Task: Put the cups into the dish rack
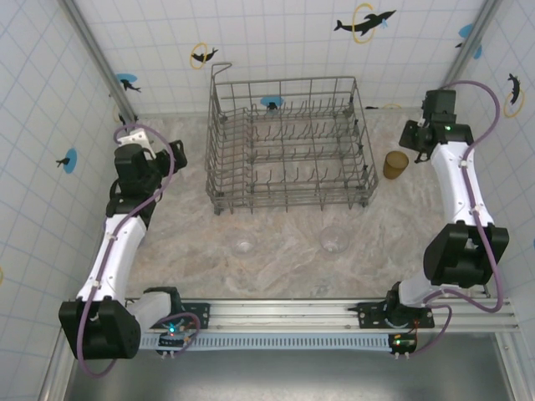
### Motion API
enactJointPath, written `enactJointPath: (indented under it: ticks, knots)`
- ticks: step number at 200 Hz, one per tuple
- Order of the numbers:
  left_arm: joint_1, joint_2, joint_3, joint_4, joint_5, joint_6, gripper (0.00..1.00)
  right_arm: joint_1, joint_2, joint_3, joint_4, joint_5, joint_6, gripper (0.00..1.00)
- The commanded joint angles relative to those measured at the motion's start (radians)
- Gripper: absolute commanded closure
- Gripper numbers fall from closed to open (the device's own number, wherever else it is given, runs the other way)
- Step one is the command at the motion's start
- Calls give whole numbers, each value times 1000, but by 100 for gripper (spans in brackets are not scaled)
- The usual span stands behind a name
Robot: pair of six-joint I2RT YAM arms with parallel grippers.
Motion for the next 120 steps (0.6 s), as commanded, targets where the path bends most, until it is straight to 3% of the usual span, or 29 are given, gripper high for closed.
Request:
enactJointPath:
  ticks: [1,82,120]
  knots:
    - [0,1,46,-31,38,-24,2,59,0,33,33,-18,32,100]
    - [-13,43,185,-48,92,-77,2,214,22,141,46,0,10,100]
    - [-33,81,206,-13,156,-124,2,258,6,105,134,-170,37,100]
